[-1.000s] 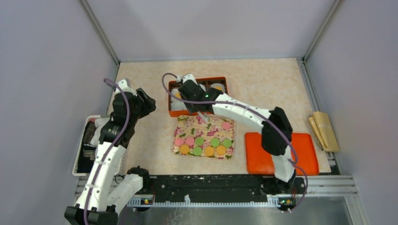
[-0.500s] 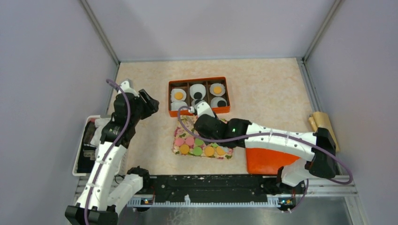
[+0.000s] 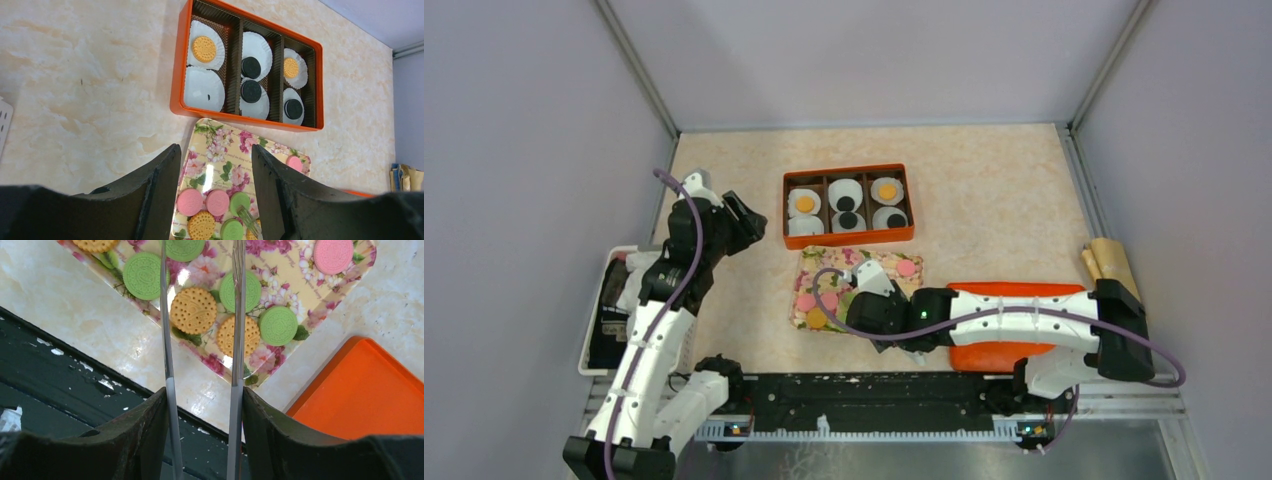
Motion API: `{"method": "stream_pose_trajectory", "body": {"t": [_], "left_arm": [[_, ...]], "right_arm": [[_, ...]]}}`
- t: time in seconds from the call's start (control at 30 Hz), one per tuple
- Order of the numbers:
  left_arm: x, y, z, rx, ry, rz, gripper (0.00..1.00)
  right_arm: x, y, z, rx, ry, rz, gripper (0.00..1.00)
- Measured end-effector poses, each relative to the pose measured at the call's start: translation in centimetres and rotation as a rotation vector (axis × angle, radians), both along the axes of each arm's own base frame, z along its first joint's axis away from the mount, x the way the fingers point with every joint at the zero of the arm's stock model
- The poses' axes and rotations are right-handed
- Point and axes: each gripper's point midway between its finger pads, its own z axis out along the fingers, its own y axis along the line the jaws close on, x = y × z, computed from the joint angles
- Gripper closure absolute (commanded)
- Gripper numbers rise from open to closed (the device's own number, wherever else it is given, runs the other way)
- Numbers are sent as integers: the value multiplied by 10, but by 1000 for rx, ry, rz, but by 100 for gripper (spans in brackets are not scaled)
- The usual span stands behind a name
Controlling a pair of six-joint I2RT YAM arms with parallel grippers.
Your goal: Pack the cookies
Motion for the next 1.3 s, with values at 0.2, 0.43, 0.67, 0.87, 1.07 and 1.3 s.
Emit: {"method": "stream_pose_trajectory", "body": {"t": [0.2,0.43,0.67,0.87,1.07,1.3], "left_arm": [[0,0,0,-3,1,-1,39],[-1,0,-3,-3,5,-1,39],[-3,0,-11,-2,20,0,39],[-3,0,-12,-2,23,0,39],[-3,0,-13,-2,24,0,39],[-4,0,-9,-4,11,0,39]], "right_arm": [[-7,3,-5,25,28,-22,48],[-10,6,-12,29,50,-39,48],[-11,7,-24,-3,63,-46,58],[-12,4,-31,-37,70,-56,69],[-9,-1,-28,-57,50,-65,75],[6,9,5,-29,-29,-77,75]]}}
